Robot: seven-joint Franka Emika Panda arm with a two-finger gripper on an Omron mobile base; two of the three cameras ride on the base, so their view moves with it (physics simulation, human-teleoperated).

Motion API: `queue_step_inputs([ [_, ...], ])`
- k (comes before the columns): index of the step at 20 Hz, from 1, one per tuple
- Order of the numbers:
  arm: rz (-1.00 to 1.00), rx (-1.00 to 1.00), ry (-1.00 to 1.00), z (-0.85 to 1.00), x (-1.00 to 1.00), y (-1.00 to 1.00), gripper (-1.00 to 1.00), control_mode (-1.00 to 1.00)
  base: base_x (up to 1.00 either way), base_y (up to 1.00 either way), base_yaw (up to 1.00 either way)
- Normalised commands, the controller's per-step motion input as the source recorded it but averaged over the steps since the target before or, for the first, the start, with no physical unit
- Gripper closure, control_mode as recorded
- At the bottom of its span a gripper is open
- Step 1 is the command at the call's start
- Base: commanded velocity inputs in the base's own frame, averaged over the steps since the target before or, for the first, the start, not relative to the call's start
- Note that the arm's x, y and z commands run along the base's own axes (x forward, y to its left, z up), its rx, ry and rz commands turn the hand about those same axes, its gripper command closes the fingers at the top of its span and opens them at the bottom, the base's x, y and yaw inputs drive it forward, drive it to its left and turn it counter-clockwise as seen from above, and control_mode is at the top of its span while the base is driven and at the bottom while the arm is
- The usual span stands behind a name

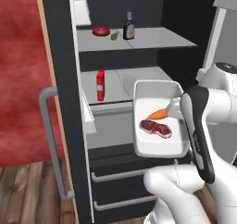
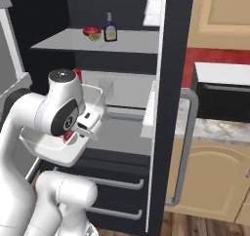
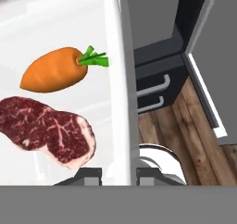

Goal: Place the tupperware on the second highest shelf of the fridge. Make space for the tupperware among the existing items by rearranging them on the shelves if needed. Close the fridge door when finished.

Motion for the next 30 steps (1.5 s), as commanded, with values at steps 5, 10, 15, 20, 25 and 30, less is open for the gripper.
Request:
queue_step_inputs([
  [5,0.0,0.0,0.0,0.0,0.0,0.0,1.0,1.0,0.52,0.0,-0.04],
  [10,0.0,0.0,0.0,0.0,0.0,0.0,1.0,1.0,0.51,0.0,-0.04],
  [15,0.0,0.0,0.0,0.0,0.0,0.0,1.0,1.0,0.39,0.0,-0.04],
  [20,-0.09,0.0,-0.04,0.0,0.11,0.0,1.0,-1.0,0.0,0.0,0.0],
  [25,0.0,0.0,-0.01,0.0,0.29,-0.18,1.0,-1.0,0.0,0.0,0.0],
  [30,-0.05,0.0,0.0,0.0,0.45,-0.41,1.0,-1.0,0.0,0.0,0.0],
])
